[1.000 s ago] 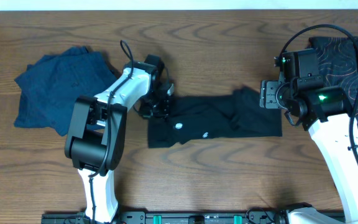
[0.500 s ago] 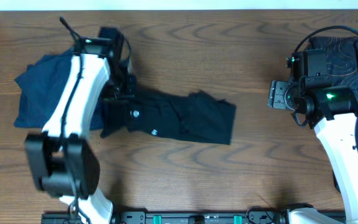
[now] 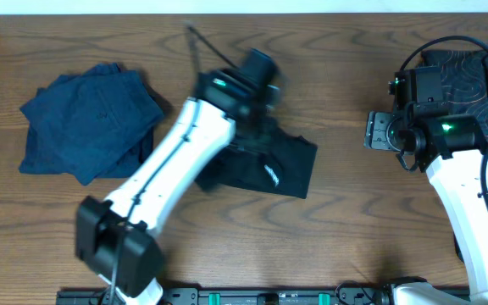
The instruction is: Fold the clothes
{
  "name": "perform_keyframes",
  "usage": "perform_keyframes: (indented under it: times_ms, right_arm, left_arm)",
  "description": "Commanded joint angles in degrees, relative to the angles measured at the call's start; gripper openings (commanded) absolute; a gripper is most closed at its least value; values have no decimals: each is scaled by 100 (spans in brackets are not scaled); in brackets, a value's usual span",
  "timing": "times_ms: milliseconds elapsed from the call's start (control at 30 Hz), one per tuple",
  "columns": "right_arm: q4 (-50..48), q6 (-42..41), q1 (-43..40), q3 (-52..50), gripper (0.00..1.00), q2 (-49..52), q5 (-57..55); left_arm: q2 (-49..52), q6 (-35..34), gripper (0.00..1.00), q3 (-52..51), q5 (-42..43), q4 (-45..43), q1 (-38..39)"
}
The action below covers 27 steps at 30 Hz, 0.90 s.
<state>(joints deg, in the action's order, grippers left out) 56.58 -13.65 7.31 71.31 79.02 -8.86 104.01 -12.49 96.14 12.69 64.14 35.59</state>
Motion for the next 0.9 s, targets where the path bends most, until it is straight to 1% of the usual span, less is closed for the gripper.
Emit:
perform_keyframes:
  times_ms: [0,133,233,567,667,700,800,833,867]
  right_arm:
    - [48,-90,-39,15,72,11,-76]
    - [120,-87,-39,15,72,11,-79]
    - [199,-90,-39,15,72,11,-76]
    - [278,-90,-39,15,72,11,-52]
    - [284,-90,-39,15,72,11,37]
    - [286,-87,-39,15,72,11,44]
    - [323,-83,-37,15,73,11,105]
    - [352,-20,-39,15,73,11,188]
    - [374,76,-37,15,72,11,299]
  left_arm:
    - [251,-267,6,31,-33,-304,413]
    - [527,-262,6,31,-358,-881,761]
    - [684,-260,6,31,-662,-1255,852]
    - [721,-214,7,31,-752,-1869,846]
    - [723,-92,8,31,-855,-2092,846]
    - [723,-83,14,31,-881,-2177,846]
    - [723,-63,36,31,-892,-2337,846]
    - [723,-13,41,31,-892,-2343,841]
    - [721,92,43,33,-894,-2328,824]
